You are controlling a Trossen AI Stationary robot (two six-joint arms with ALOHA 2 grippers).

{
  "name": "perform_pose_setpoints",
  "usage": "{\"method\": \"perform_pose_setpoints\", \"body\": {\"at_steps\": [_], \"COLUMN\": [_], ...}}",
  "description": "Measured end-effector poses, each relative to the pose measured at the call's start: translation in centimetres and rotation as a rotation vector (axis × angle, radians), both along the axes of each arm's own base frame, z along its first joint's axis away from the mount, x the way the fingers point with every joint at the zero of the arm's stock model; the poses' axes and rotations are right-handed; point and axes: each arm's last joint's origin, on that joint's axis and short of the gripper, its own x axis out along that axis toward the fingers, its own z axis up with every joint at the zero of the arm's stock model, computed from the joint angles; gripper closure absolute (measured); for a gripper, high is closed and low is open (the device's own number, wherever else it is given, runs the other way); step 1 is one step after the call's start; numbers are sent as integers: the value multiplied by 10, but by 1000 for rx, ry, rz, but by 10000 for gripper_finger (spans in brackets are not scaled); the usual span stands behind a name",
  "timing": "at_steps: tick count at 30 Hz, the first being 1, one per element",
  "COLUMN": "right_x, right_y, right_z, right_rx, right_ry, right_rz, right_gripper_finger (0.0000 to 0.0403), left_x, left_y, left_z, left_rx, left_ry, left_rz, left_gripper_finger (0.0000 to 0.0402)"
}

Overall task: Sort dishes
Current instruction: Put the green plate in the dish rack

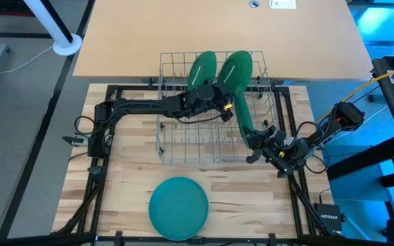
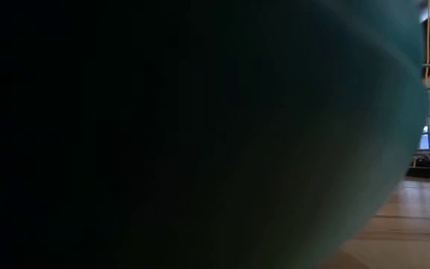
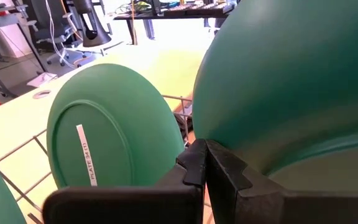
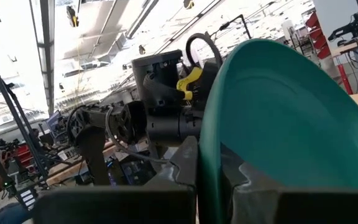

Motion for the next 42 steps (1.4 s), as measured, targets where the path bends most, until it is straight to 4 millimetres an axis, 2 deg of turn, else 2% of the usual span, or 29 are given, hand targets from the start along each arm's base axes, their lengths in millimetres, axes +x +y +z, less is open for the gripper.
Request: {"method": "perform_pose_setpoints", "body": {"at_steps": [23, 42], "right_x": [3, 5], "right_y": [3, 3], "right_z": [1, -1], "right_rx": [14, 18], "right_ry": [-20, 23], "right_rz": [13, -12], "right_gripper_finger": [388, 388], "left_x": [-3, -5], "left_y": [-7, -5], "left_z": [8, 6], "left_rx": [101, 114], "left_ry": [46, 86], "left_rz": [10, 6], "left_gripper_finger": [401, 401]}}
